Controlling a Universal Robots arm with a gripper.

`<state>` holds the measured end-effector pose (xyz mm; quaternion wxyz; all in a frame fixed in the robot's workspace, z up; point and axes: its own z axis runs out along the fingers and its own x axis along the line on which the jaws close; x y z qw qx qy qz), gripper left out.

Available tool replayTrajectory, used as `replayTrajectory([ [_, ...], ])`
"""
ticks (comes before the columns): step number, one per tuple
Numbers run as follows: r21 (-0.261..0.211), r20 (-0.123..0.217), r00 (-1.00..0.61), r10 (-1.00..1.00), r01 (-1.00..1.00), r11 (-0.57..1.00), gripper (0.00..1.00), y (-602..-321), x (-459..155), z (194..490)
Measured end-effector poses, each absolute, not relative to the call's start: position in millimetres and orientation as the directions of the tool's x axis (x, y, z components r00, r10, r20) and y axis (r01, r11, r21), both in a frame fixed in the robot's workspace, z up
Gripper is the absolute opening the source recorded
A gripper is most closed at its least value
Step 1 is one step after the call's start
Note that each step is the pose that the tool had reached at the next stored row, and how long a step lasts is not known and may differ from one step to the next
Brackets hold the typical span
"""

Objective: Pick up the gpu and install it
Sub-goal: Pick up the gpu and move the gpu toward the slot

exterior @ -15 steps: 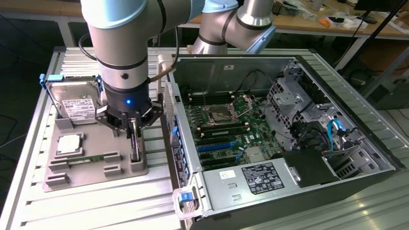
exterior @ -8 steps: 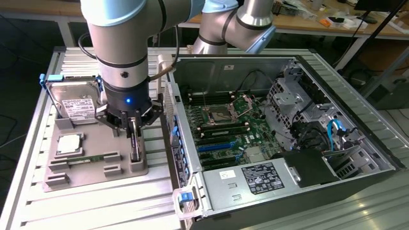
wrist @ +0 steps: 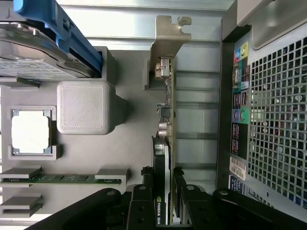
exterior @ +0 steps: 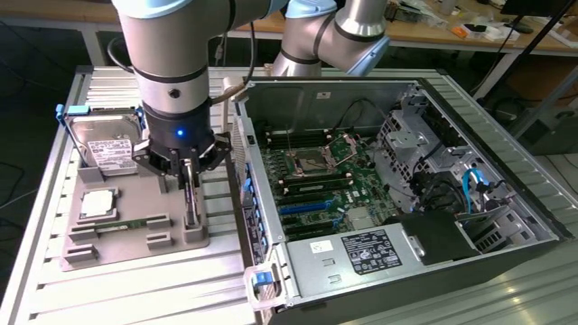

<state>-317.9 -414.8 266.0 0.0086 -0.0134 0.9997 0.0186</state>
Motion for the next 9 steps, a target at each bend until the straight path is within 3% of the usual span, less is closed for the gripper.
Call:
replayTrajectory([
  [9, 0.037, -0.021, -0.999, -0.027, -0.027, 0.999, 0.27, -415, -318, 281],
])
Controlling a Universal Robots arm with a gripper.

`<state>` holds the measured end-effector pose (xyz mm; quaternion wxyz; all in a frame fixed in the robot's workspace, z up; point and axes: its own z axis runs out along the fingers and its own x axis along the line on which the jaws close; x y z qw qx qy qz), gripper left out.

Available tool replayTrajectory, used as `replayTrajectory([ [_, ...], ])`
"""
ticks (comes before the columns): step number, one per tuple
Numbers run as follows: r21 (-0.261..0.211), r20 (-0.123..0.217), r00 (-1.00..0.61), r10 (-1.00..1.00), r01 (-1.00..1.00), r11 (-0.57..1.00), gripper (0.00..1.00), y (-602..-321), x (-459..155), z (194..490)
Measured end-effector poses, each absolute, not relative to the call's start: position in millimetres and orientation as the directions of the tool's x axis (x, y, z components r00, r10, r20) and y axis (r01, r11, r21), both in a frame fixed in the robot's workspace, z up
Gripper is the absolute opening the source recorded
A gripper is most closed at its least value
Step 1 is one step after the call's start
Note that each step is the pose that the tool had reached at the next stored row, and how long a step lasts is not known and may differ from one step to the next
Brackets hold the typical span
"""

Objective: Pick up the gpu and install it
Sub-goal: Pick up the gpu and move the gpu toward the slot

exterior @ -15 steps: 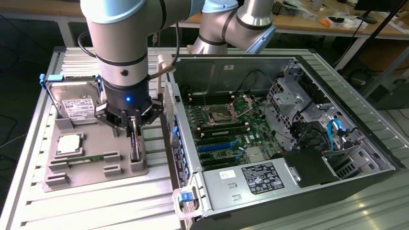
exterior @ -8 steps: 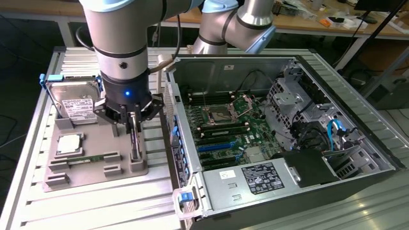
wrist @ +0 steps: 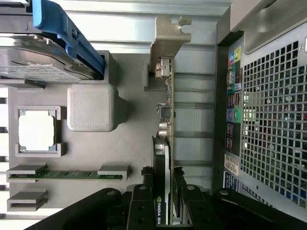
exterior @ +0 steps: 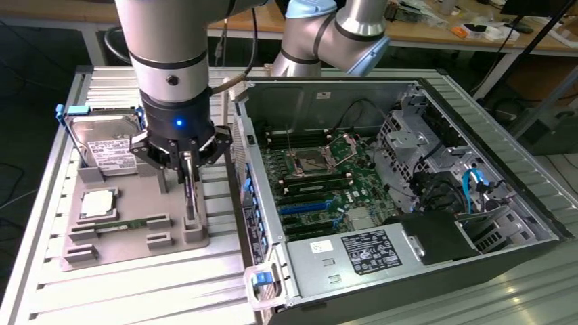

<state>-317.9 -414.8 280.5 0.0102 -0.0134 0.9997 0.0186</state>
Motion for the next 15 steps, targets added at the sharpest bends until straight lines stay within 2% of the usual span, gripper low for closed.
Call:
replayTrajectory([
  [6, 0.037, -0.024, -0.999, -0.026, -0.027, 0.999, 0.27, -415, -318, 291],
  [9, 0.037, -0.029, -0.999, -0.027, -0.028, 0.999, 0.27, -415, -318, 318],
  [15, 0.036, -0.034, -0.999, -0.026, -0.028, 0.999, 0.27, -415, -318, 345],
])
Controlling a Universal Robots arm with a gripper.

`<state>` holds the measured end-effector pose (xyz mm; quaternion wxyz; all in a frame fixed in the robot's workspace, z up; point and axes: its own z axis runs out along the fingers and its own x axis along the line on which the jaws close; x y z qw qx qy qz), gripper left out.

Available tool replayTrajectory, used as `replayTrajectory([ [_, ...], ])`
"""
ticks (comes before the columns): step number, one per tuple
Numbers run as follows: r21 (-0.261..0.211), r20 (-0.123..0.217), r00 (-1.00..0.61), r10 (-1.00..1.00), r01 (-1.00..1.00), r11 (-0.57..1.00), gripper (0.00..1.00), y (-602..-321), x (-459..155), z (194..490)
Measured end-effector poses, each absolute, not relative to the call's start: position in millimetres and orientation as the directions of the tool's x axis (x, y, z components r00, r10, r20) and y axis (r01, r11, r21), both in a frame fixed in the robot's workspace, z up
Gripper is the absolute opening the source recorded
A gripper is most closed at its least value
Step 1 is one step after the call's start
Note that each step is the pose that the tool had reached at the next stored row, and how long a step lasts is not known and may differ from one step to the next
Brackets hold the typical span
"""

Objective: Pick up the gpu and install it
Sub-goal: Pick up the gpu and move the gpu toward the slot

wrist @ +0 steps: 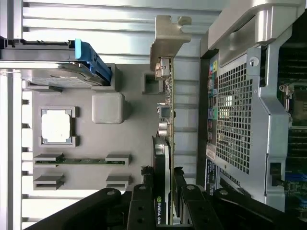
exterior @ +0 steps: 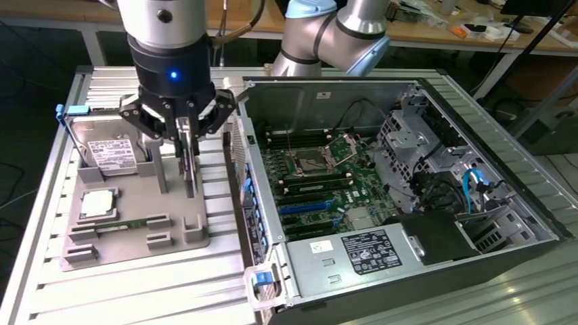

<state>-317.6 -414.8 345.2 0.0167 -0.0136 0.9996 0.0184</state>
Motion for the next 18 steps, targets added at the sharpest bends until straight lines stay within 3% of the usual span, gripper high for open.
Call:
replayTrajectory([
  [5, 0.036, -0.041, -0.999, -0.026, -0.028, 0.999, 0.27, -415, -318, 381],
  [18, 0.035, -0.061, -0.998, -0.027, -0.029, 0.999, 0.27, -415, -318, 440],
])
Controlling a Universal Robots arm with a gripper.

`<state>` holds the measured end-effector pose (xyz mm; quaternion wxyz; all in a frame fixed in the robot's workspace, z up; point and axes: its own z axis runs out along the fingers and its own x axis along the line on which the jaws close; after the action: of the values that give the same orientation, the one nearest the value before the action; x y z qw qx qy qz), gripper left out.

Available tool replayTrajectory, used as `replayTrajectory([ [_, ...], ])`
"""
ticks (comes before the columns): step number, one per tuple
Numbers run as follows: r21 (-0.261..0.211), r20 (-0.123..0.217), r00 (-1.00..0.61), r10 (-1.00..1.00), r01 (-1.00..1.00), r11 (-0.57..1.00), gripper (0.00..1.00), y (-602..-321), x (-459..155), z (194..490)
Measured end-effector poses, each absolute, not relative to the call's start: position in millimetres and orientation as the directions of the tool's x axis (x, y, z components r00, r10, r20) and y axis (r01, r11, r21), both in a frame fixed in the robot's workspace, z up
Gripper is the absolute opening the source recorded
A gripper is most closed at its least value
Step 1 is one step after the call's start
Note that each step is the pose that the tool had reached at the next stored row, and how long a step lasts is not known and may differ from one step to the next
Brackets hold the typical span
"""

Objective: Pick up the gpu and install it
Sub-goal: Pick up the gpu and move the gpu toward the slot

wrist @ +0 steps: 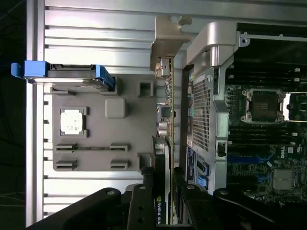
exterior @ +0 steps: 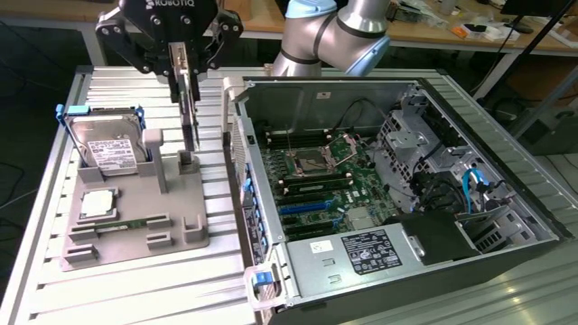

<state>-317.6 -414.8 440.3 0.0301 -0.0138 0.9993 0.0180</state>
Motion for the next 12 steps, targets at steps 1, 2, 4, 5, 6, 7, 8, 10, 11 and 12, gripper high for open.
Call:
replayTrajectory([
  [1, 0.035, -0.062, -0.998, -0.027, -0.029, 0.999, 0.27, -415, -318, 444],
  [2, 0.035, -0.063, -0.998, -0.027, -0.029, 0.999, 0.27, -415, -318, 447],
  [4, 0.035, -0.064, -0.998, -0.027, -0.029, 0.999, 0.27, -415, -318, 448],
  [5, 0.035, -0.064, -0.998, -0.026, -0.029, 0.999, 0.27, -415, -318, 448],
  [6, 0.035, -0.064, -0.998, -0.026, -0.029, 0.999, 0.27, -415, -316, 448],
  [7, 0.035, -0.064, -0.998, -0.026, -0.029, 0.999, 0.27, -415, -313, 448],
  [8, 0.035, -0.064, -0.998, -0.026, -0.029, 0.999, 0.27, -415, -309, 448],
  [10, 0.035, -0.064, -0.998, -0.027, -0.029, 0.999, 0.27, -415, -299, 448],
  [11, 0.035, -0.064, -0.998, -0.026, -0.029, 0.999, 0.27, -415, -290, 448],
  [12, 0.035, -0.064, -0.998, -0.026, -0.029, 0.999, 0.27, -415, -284, 447],
])
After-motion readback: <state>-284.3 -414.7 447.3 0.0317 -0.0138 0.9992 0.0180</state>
